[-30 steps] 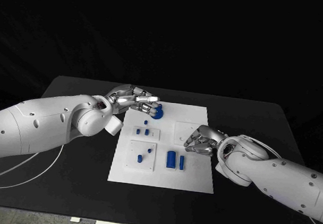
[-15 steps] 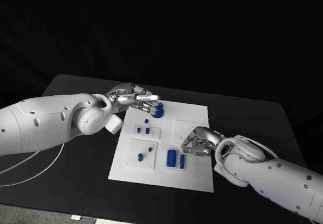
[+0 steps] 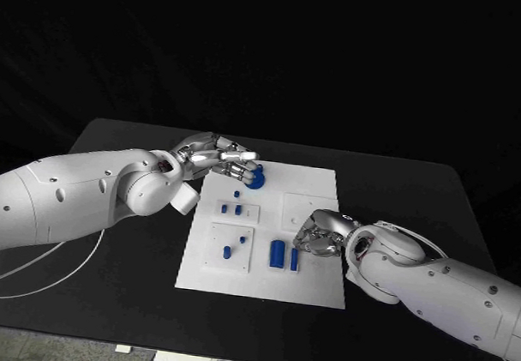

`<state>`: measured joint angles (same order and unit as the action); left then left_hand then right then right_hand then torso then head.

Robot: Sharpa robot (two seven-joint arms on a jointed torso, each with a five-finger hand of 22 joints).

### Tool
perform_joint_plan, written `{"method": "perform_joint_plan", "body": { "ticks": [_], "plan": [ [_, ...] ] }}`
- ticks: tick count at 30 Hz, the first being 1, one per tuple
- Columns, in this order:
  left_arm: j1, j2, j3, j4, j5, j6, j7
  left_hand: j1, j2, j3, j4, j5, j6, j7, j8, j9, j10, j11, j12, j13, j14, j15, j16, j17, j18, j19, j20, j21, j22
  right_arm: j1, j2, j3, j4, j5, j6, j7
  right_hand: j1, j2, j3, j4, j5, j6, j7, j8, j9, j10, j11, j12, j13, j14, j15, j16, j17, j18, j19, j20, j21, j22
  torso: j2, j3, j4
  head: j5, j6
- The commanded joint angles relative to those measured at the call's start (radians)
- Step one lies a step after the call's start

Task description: Assemble the parts on the task board

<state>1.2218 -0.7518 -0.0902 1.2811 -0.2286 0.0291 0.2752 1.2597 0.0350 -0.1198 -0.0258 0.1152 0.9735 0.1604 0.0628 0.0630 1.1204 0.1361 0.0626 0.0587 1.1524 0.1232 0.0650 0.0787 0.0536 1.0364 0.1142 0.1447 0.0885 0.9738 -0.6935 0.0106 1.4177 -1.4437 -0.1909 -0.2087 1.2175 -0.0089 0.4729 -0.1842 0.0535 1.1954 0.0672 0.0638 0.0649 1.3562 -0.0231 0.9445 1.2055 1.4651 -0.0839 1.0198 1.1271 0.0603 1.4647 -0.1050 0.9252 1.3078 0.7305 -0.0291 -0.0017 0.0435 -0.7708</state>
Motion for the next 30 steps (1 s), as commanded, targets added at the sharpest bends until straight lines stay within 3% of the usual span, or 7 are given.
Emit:
{"method": "perform_joint_plan", "body": {
  "ticks": [1, 12, 30],
  "plan": [
    [0.0, 0.001, 0.001, 0.003, 0.001, 0.002, 0.007, 0.002, 0.009, -0.003, 0.001, -0.001, -0.004, -0.001, 0.002, 0.001, -0.005, 0.001, -0.002, 0.001, 0.003, 0.002, -0.003, 0.001, 0.013, -0.002, -0.004, 0.007, -0.002, -0.003, 0.002, -0.001, 0.0, -0.032, 0.033, -0.012, -0.001, 0.005, 0.006, -0.001, 0.004, 0.01, 0.0, 0.0, 0.001, -0.001, -0.001, 0.003, -0.002, -0.003, 0.001, 0.005, 0.001, -0.003, 0.009, 0.004, 0.006, 0.119, 0.0, 0.0, -0.0006, 0.0, -0.001],
    [0.0, -0.001, 0.001, 0.003, 0.001, 0.001, 0.005, 0.002, 0.009, -0.003, 0.001, -0.001, -0.004, -0.001, 0.002, 0.001, -0.005, 0.001, -0.002, 0.001, 0.003, 0.002, -0.003, 0.001, 0.013, -0.002, -0.004, 0.007, -0.002, -0.019, 0.01, -0.004, -0.001, -0.039, 0.032, -0.011, -0.004, 0.009, 0.013, -0.005, 0.003, 0.021, -0.002, 0.0, 0.001, 0.001, -0.002, 0.001, -0.004, -0.003, 0.0, 0.005, 0.001, -0.004, 0.009, 0.003, 0.008, 0.119, -0.001, 0.0007, -0.001, -0.002, -0.002],
    [0.0, -0.002, 0.001, 0.002, 0.001, 0.003, 0.001, 0.003, 0.014, -0.002, 0.003, 0.0, -0.004, -0.001, 0.002, 0.001, -0.006, 0.001, -0.002, 0.001, 0.003, 0.002, -0.003, 0.001, 0.013, -0.002, -0.004, 0.007, -0.002, -0.03, 0.024, -0.004, -0.022, -0.127, -0.051, -0.083, -0.004, -0.002, 0.007, -0.009, 0.003, 0.045, -0.009, -0.001, 0.002, 0.005, -0.006, -0.001, -0.008, -0.001, 0.001, 0.01, 0.005, -0.006, 0.01, 0.003, 0.017, 0.121, 0.0, -0.0002, 0.0008, -0.003, -0.003]
  ]
}}
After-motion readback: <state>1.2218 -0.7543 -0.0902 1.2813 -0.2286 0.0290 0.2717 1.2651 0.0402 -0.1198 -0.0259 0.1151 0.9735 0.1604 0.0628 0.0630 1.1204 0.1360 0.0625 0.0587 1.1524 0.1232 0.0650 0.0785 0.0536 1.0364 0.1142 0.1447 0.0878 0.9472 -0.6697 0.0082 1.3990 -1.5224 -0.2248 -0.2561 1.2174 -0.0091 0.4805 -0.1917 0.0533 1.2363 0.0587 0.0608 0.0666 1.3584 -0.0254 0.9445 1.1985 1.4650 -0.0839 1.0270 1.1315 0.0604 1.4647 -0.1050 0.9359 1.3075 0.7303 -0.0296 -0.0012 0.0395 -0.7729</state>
